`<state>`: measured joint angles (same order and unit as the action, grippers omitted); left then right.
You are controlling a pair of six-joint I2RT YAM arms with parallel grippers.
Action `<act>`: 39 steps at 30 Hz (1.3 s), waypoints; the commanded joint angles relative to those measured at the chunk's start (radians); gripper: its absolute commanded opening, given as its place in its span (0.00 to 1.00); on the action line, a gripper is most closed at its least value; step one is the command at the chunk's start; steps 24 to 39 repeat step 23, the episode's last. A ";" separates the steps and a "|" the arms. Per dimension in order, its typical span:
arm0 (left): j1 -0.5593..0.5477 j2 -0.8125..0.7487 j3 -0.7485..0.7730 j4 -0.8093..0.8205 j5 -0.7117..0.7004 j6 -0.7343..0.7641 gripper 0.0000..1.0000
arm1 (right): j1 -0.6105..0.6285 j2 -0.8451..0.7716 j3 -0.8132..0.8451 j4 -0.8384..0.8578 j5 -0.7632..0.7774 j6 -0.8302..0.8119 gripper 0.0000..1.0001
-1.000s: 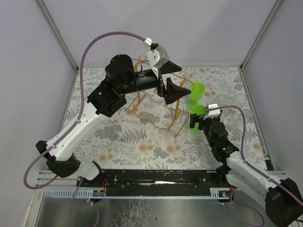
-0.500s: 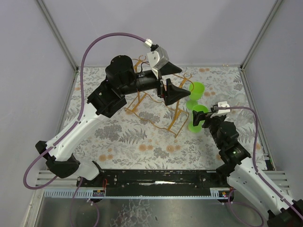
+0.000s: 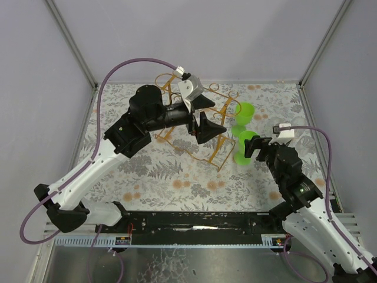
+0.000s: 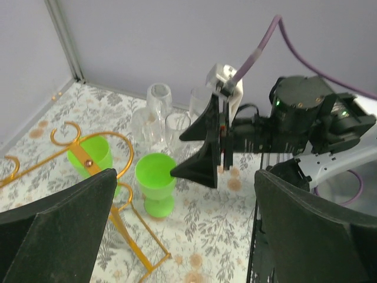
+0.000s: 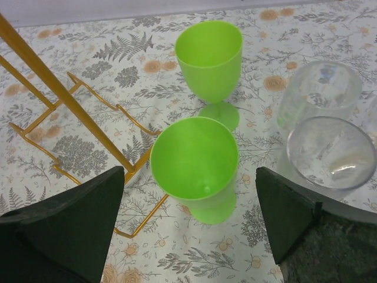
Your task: Take the wine glass off the wine glass rack
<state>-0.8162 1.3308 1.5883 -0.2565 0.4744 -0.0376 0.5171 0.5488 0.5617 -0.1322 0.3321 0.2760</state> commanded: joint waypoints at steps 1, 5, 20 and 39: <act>0.007 -0.066 -0.066 0.005 -0.074 -0.009 1.00 | 0.006 -0.020 0.079 -0.061 0.071 0.036 0.99; 0.008 -0.102 -0.108 -0.057 -0.145 -0.056 1.00 | 0.007 -0.020 0.109 -0.090 0.101 0.038 0.99; 0.007 -0.336 -0.477 -0.154 -0.241 -0.106 0.99 | 0.007 0.000 0.146 -0.151 0.178 0.058 0.99; 0.007 -0.370 -0.587 -0.088 -0.254 -0.064 0.99 | 0.006 -0.011 0.124 -0.145 0.178 0.063 0.99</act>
